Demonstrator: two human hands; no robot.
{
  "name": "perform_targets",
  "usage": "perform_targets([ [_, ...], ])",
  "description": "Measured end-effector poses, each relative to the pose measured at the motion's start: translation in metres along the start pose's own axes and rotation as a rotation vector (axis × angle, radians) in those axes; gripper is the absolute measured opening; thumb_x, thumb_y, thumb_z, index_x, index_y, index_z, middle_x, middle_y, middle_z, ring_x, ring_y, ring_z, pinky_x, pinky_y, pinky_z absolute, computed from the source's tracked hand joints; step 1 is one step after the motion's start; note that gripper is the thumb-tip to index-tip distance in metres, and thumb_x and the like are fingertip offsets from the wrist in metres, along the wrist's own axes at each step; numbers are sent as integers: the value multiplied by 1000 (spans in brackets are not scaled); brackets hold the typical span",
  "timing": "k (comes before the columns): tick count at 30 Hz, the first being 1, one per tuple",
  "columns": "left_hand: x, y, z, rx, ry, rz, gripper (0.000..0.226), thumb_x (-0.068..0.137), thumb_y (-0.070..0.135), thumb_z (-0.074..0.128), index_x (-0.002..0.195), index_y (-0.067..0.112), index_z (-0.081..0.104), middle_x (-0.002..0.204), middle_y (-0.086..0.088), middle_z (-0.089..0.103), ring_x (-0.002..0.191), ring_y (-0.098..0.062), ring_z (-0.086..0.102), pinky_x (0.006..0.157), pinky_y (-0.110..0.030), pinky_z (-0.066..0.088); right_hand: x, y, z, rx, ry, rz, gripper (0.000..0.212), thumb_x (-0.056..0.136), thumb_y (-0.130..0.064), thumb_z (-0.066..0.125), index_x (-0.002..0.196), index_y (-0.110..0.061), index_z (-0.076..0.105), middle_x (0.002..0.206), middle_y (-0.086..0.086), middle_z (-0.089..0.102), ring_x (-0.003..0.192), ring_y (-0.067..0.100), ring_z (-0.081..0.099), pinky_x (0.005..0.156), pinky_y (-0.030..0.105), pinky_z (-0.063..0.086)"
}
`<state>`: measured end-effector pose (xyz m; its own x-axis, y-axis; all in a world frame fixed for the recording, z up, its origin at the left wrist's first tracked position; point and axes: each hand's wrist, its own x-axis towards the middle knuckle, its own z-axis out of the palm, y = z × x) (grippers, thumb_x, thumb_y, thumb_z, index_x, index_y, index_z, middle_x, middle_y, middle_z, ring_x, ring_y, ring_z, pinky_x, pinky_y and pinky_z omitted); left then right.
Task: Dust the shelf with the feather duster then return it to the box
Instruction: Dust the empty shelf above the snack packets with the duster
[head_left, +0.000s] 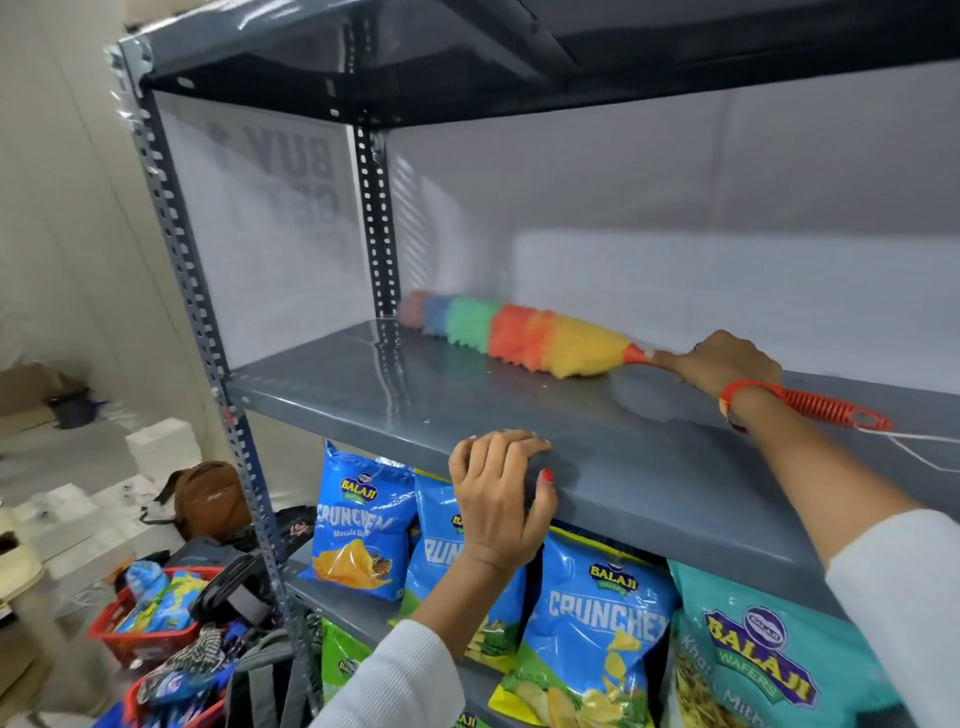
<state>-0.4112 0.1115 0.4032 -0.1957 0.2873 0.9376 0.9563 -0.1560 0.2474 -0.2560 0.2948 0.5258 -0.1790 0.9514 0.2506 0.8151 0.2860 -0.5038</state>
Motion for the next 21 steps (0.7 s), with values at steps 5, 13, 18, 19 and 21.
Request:
perform_targets([
  [5, -6, 39, 16, -70, 23, 141, 21, 80, 30, 47, 97, 21, 58, 97, 1, 65, 96, -17, 56, 93, -40, 34, -7, 10, -20, 223, -138, -94, 57, 67, -71, 61, 61, -15, 68, 61, 1, 62, 56, 18, 53, 58, 27, 40],
  [13, -15, 96, 46, -82, 7, 359, 30, 93, 37, 35, 92, 20, 60, 91, 2, 67, 87, -19, 58, 87, -38, 37, -23, 46, -35, 83, -311, -95, 55, 65, -68, 68, 49, -16, 61, 34, -6, 50, 37, 13, 40, 49, 22, 35],
  [18, -16, 99, 50, -40, 6, 356, 26, 84, 34, 46, 84, 18, 68, 87, 3, 67, 78, -19, 57, 73, -36, 37, -29, 68, -50, -70, -7, 43, 62, 71, -71, 59, 73, -10, 67, 67, 4, 64, 71, 26, 63, 60, 27, 42],
  [19, -16, 100, 50, -42, 13, 358, 26, 84, 33, 47, 83, 18, 68, 87, 3, 67, 78, -19, 56, 72, -35, 37, -30, 70, -52, -116, 62, 71, 66, 70, -75, 57, 80, -10, 65, 77, 6, 64, 81, 29, 64, 64, 28, 42],
  [21, -16, 101, 50, -45, 21, 354, 26, 83, 33, 47, 83, 18, 69, 87, 3, 67, 78, -18, 56, 72, -35, 37, -34, 75, -57, -126, 103, 107, 72, 65, -80, 55, 81, -10, 62, 80, 6, 63, 82, 30, 63, 65, 29, 41],
])
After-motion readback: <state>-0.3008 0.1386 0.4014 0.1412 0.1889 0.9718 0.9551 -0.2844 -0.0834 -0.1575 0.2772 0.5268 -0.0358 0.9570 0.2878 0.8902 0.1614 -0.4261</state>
